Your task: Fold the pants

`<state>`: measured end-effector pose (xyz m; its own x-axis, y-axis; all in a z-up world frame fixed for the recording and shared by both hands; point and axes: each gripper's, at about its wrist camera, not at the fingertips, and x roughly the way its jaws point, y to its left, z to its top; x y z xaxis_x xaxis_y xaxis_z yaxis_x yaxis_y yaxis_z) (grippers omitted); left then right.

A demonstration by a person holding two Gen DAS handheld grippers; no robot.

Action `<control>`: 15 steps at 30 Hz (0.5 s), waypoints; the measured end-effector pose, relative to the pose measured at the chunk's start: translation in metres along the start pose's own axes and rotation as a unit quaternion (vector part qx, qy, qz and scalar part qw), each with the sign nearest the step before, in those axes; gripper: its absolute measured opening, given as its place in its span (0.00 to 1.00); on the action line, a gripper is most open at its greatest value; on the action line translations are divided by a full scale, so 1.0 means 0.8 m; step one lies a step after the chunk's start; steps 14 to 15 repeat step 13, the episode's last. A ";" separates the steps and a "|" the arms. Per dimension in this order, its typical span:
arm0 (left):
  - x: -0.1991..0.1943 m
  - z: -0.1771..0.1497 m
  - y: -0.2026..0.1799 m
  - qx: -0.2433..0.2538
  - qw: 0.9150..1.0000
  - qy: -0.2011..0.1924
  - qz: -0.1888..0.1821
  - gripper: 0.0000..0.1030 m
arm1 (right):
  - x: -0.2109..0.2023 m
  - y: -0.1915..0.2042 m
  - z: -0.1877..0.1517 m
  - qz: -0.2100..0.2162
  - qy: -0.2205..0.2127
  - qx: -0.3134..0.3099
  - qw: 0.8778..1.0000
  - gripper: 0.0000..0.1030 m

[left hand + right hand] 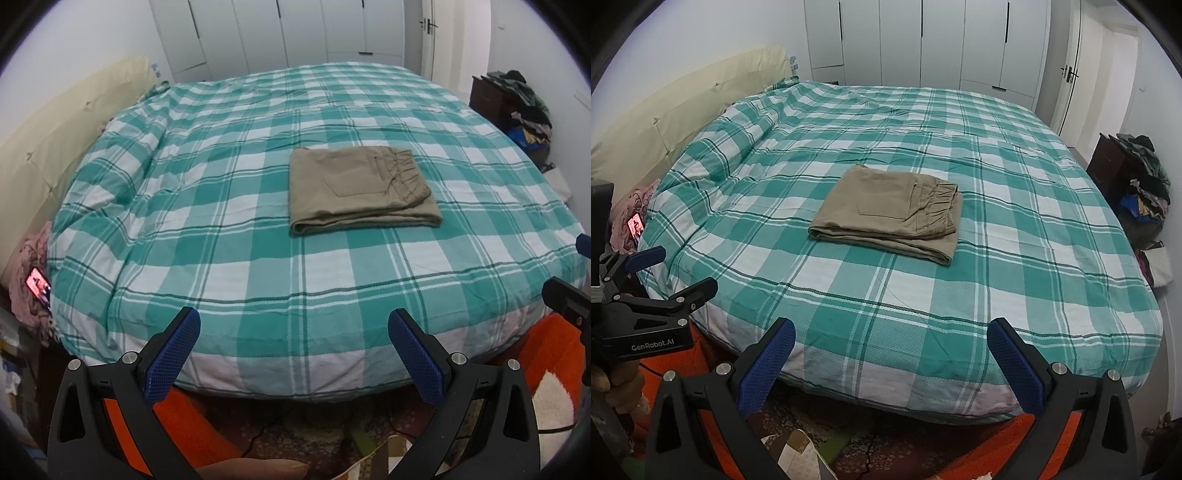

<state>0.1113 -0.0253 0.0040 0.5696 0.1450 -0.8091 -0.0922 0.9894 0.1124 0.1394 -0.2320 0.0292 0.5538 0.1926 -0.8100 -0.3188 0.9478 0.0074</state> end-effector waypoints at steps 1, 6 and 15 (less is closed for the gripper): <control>0.000 0.000 0.000 0.000 1.000 0.000 0.000 0.99 | 0.000 0.000 0.000 0.000 0.000 0.000 1.000 0.99; 0.000 0.000 0.000 -0.001 1.000 0.002 0.000 0.99 | 0.001 -0.001 -0.001 -0.001 0.000 0.000 1.000 0.99; 0.004 -0.001 0.002 -0.003 1.000 0.004 -0.001 0.99 | 0.001 -0.002 -0.002 0.000 0.001 0.001 1.000 0.99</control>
